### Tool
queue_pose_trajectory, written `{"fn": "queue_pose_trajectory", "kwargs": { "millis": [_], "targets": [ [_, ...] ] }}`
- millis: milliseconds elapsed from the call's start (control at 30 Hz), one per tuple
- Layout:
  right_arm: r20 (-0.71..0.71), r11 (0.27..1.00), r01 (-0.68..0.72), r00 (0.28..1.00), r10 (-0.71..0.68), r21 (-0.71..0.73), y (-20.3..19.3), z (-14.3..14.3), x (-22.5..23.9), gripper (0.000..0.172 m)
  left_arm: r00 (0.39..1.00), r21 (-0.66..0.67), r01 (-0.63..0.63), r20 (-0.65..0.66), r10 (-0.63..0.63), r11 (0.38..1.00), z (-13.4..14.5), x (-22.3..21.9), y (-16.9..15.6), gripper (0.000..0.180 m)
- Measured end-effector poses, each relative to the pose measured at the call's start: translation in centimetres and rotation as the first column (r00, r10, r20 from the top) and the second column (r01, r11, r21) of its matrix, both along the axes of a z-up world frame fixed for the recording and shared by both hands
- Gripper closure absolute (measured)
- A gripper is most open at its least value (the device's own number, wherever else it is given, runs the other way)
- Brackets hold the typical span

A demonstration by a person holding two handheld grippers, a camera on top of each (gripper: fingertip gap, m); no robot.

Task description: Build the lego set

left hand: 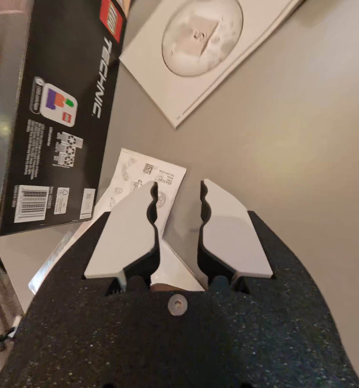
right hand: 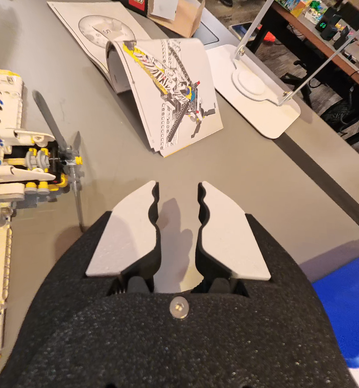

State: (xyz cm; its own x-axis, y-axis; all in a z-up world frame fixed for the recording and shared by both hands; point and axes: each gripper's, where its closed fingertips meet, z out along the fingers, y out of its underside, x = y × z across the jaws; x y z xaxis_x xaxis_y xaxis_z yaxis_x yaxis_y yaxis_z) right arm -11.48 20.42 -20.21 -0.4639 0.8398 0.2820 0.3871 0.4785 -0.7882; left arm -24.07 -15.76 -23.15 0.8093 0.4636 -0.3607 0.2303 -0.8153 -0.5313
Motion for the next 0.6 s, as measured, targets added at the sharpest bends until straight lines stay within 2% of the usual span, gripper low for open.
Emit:
{"fn": "queue_pose_trajectory", "kwargs": {
  "millis": [33, 200, 433, 600],
  "targets": [
    [0.006, 1.0, -0.003, 1.0, 0.003, 0.006, 0.0, -0.3, 0.0, 0.137, 1.0, -0.017, 0.009, 0.001, -0.009, 1.0, -0.4, 0.0, 0.0, 0.139],
    [0.012, 1.0, -0.014, 1.0, 0.013, 0.011, 0.2, -0.9, 0.2, 0.137, 1.0, -0.029, -0.023, -0.005, 0.023, 0.999, -1.5, -1.3, -0.3, 0.139],
    [0.016, 1.0, -0.021, 1.0, 0.021, 0.006, 1.1, -1.3, 0.7, 0.137, 0.999, -0.058, -0.054, -0.012, 0.053, 0.997, -2.5, -2.3, -0.7, 0.173],
    [0.014, 1.0, -0.024, 1.0, 0.024, -0.005, 1.4, -1.3, 0.9, 0.136, 0.998, -0.084, -0.049, -0.033, 0.047, 0.995, -2.6, -2.5, -0.7, 0.18]
  ]
}}
